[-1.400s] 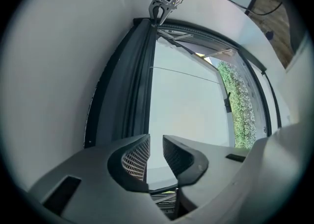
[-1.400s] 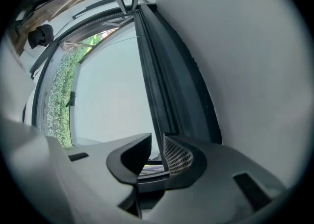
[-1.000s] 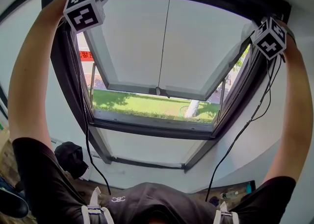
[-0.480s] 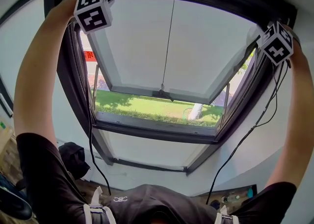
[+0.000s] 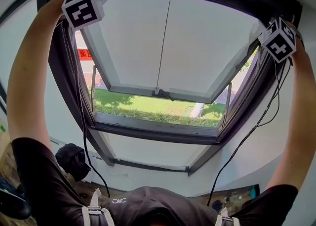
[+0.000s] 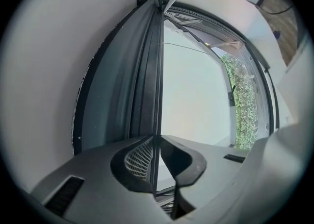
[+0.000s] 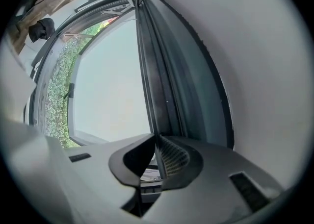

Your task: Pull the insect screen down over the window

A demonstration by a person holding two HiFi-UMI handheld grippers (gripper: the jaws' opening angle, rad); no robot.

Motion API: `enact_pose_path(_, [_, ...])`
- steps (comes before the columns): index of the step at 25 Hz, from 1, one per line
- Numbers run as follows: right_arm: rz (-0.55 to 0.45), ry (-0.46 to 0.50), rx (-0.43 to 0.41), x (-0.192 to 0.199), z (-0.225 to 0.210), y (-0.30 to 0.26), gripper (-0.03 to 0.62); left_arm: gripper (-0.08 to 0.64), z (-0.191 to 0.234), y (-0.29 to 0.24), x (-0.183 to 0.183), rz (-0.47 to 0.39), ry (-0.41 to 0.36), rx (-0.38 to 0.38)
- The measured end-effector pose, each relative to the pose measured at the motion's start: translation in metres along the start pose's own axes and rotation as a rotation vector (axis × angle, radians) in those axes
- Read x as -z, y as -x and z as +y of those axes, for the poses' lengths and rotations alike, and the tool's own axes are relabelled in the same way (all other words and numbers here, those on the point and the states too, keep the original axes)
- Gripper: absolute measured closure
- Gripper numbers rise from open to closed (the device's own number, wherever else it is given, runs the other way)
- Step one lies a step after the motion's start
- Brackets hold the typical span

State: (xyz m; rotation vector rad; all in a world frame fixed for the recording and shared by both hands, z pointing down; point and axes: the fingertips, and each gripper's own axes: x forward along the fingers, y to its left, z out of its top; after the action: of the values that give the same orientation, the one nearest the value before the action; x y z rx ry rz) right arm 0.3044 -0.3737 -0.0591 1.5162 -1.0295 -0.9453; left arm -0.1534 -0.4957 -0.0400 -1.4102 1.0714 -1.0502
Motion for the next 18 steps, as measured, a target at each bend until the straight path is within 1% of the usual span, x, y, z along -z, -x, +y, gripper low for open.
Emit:
enact_pose_path(3, [-0.031,0.046,0.044,-0.001,0.001,0.000,0.558,0.509,0.005,0.007,-0.001,0.039,0.000,0.017])
enact_pose_path(6, [-0.022,0.043,0.054,0.001,0.002,-0.001,0.560,0.523,0.006,0.006,0.001,0.072,-0.008,0.059])
enact_pose_path(9, [0.017,0.043,0.029,0.000,0.003,-0.002,0.561,0.532,0.008,0.009,-0.002,0.089,-0.026,0.070])
enact_pose_path(12, [0.034,0.066,0.010,0.000,0.005,-0.003,0.565,0.534,0.004,0.009,-0.002,0.093,-0.050,0.057])
enact_pose_path(15, [0.035,0.073,-0.052,0.001,0.017,-0.004,0.565,0.535,-0.004,0.008,-0.003,0.063,-0.052,0.065])
enact_pose_path(18, [0.054,0.094,-0.086,0.004,0.027,-0.001,0.568,0.534,-0.016,0.006,-0.004,0.037,-0.047,0.069])
